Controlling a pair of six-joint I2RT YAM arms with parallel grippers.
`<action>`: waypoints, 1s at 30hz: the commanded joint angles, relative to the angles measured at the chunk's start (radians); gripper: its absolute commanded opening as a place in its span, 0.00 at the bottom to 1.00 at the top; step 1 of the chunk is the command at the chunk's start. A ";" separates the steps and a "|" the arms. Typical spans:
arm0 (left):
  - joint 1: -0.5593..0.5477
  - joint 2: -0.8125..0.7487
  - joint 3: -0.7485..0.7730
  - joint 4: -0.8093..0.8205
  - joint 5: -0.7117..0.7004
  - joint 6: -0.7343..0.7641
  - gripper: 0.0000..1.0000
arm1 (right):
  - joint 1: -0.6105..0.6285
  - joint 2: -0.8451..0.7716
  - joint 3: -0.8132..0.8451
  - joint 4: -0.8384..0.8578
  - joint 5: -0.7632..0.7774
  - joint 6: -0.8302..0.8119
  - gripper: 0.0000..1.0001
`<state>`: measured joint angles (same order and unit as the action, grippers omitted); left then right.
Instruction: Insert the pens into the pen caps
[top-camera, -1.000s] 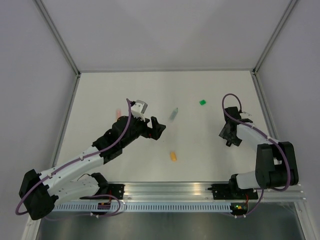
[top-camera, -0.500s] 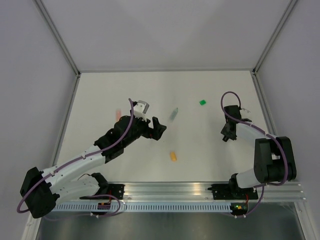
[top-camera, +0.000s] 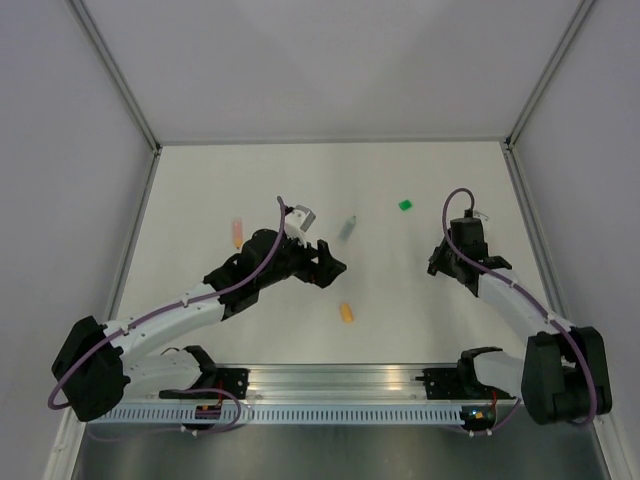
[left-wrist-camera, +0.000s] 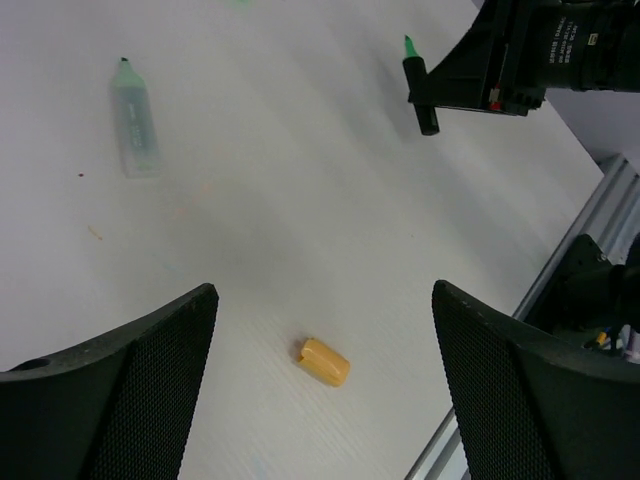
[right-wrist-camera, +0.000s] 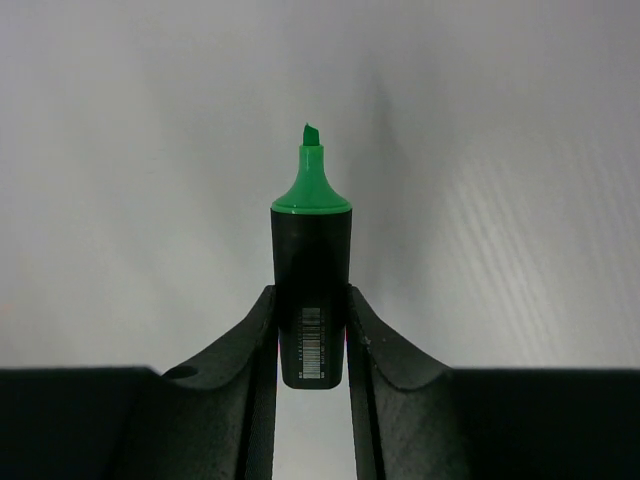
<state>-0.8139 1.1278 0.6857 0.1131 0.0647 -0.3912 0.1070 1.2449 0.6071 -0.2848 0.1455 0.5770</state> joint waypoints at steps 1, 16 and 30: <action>-0.005 0.010 0.000 0.103 0.128 -0.037 0.92 | 0.060 -0.132 -0.023 0.104 -0.084 0.068 0.00; -0.005 0.039 -0.046 0.292 0.359 -0.035 0.77 | 0.351 -0.601 -0.167 0.259 -0.054 0.480 0.00; -0.044 0.125 -0.002 0.264 0.281 0.003 0.72 | 0.647 -0.406 -0.130 0.380 0.207 0.558 0.00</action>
<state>-0.8425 1.2526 0.6445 0.3447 0.3805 -0.4103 0.7181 0.8219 0.4393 0.0078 0.2588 1.0927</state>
